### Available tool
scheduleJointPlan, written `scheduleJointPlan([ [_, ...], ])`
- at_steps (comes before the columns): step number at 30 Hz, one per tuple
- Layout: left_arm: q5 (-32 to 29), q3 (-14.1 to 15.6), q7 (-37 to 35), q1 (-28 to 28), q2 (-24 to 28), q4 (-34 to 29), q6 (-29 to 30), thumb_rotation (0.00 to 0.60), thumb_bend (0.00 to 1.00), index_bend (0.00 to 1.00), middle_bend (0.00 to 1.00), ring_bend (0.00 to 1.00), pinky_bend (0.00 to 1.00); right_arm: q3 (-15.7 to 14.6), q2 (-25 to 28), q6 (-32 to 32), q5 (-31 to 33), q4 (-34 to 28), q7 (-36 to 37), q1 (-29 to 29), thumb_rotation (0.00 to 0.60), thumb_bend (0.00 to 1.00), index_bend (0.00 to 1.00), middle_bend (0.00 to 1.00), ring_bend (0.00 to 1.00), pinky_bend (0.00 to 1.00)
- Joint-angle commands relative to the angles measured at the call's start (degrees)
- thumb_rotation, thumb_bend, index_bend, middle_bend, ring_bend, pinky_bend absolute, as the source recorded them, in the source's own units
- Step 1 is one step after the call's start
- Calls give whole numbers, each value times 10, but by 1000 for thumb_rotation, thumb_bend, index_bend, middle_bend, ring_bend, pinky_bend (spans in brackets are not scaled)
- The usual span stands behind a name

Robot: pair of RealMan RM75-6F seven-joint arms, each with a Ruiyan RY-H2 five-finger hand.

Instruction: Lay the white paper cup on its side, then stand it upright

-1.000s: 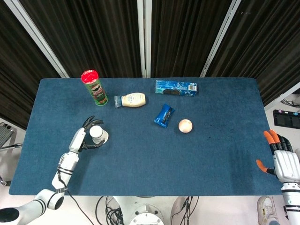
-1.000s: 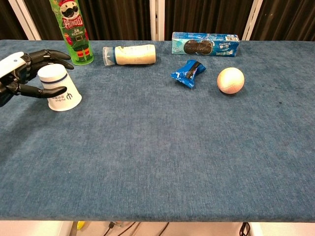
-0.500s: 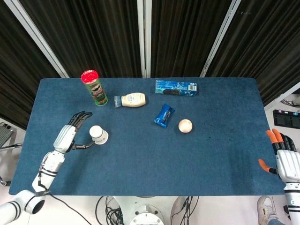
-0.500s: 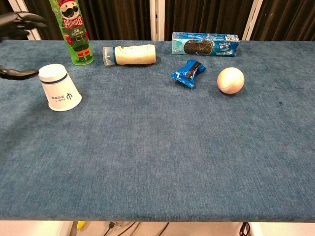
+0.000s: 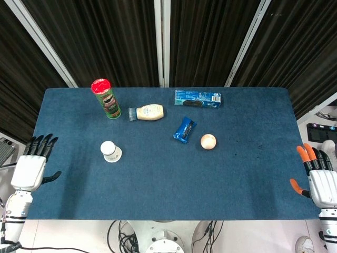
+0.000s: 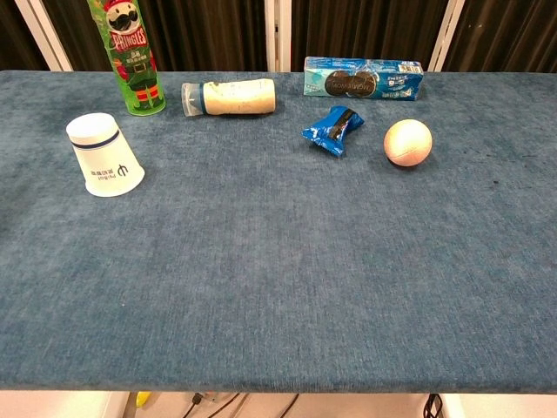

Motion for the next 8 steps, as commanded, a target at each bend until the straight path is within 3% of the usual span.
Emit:
scheduleJointPlan([
  [1,-6,2,1,25,-4,14,30,600,136,56,0,0,0,-1,-5,2,2,-10,-16,-1,600,176,0,0,0,0],
  [8,0,0,-11,36,1,24,26,600,135,56,0,0,0,-4,-6,3,4,-21,-28,-5,600,176,0,0,0,0],
])
